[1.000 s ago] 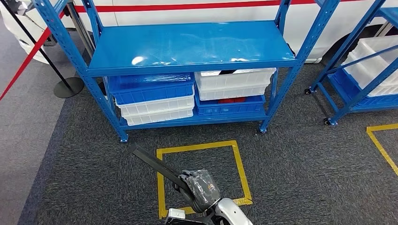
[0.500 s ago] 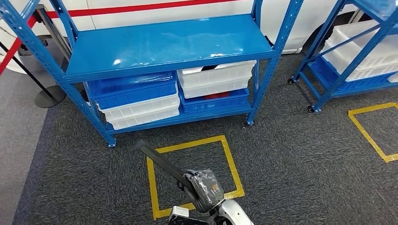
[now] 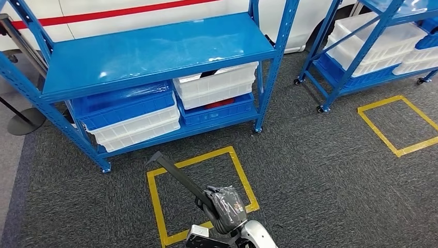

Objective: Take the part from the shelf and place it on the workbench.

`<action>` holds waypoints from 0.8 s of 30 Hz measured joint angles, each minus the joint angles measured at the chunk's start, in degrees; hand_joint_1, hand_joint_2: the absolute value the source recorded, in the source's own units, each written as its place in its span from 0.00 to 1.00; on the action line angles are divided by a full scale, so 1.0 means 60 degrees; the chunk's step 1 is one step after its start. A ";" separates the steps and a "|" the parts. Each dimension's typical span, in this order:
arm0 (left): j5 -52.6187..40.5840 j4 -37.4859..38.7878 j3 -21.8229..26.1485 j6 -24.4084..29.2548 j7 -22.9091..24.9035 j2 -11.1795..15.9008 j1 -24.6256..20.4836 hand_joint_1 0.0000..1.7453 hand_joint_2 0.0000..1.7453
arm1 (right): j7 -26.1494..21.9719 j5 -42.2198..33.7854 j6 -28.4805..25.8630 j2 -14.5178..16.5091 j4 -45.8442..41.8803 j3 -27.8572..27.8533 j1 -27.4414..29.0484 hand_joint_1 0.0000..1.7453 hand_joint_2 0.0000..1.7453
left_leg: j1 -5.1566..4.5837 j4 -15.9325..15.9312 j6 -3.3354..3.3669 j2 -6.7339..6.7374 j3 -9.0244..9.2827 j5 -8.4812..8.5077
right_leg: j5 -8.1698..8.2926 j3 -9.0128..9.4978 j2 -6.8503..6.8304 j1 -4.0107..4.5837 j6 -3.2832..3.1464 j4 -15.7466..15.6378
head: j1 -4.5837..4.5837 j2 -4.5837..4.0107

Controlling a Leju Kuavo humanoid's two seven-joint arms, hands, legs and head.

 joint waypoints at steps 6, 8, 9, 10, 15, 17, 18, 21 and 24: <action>0.0005 0.0000 0.0000 0.0184 0.0152 0.0004 0.0069 0.00 1.00 | -0.0047 -0.0012 0.0005 -0.0002 0.0011 -0.0009 -0.0011 1.00 1.00 | 0.0029 -0.0104 0.0143 0.0544 0.0022 0.0067 | -0.1139 -0.1232 -0.0711 -0.0089 0.0255 0.2524 | 0.0000 0.0000; 0.0012 0.0001 0.0000 0.0271 0.0225 0.0000 0.0089 0.00 1.00 | -0.0047 -0.0013 0.0008 0.0001 0.0022 -0.0013 -0.0011 1.00 1.00 | 0.0032 -0.0096 0.0103 0.0707 0.0039 0.0039 | -0.0707 -0.0949 -0.0802 -0.0134 0.0275 0.1987 | 0.0000 0.0000; 0.0008 0.0002 0.0000 0.0303 0.0249 -0.0002 0.0091 0.00 1.00 | -0.0047 -0.0013 0.0008 0.0005 0.0023 -0.0013 -0.0015 1.00 1.00 | 0.0029 -0.0091 0.0069 0.0769 0.0061 0.0016 | -0.0396 -0.0583 -0.0931 -0.0142 0.0260 0.1306 | 0.0000 0.0000; 0.0002 0.0002 0.0000 0.0334 0.0275 -0.0002 0.0092 0.00 1.00 | -0.0048 -0.0013 0.0007 0.0016 0.0023 -0.0013 -0.0024 1.00 1.00 | 0.0003 -0.0075 0.0018 0.0825 0.0078 -0.0016 | -0.0186 -0.0247 -0.1078 -0.0116 0.0221 0.0675 | 0.0000 0.0000; -0.0091 0.0000 0.0003 0.0591 0.0514 0.0009 0.0095 0.00 1.00 | -0.0021 0.0072 -0.0007 0.0081 0.0011 -0.0021 -0.0044 1.00 1.00 | -0.0021 -0.0045 -0.0274 0.1022 0.0151 -0.0136 | -0.0067 0.0080 -0.1037 0.0000 -0.0102 -0.0066 | 0.0000 0.0000; -0.0086 -0.0001 0.0004 0.0726 0.0527 0.0014 0.0094 0.00 1.00 | 0.0024 0.0157 -0.0008 0.0121 -0.0004 -0.0029 -0.0061 1.00 1.00 | 0.0017 0.0434 -0.0349 0.0809 -0.0031 -0.0482 | -0.0028 0.0107 -0.0905 -0.0037 -0.0238 -0.0131 | 0.0000 0.0000; -0.0065 0.0000 0.0005 0.0790 0.0494 0.0018 0.0104 0.00 1.00 | 0.0043 0.0187 -0.0006 0.0144 -0.0008 -0.0034 -0.0073 1.00 1.00 | 0.0029 0.0974 -0.0367 0.0643 -0.0273 -0.0788 | -0.0019 0.0118 -0.0842 -0.0040 -0.0288 -0.0145 | -0.0001 0.0000; 0.0030 0.0002 0.0012 0.1032 0.0264 0.0025 0.0171 0.00 1.00 | 0.0065 0.0220 0.0008 0.0173 -0.0001 -0.0051 -0.0091 1.00 1.00 | 0.0029 0.2677 -0.0378 0.0442 -0.1110 -0.1426 | -0.0025 0.0113 -0.0590 0.0009 -0.0356 -0.0124 | -0.0001 0.0000; 0.0106 0.0001 0.0020 0.1262 0.0049 0.0023 0.0197 0.00 1.00 | 0.0050 0.0245 0.0006 0.0179 0.0005 -0.0064 -0.0094 1.00 1.00 | 0.0029 0.1704 -0.0305 0.0338 -0.0758 -0.0604 | -0.0041 0.0125 -0.0277 0.0031 -0.0344 -0.0066 | 0.0000 0.0000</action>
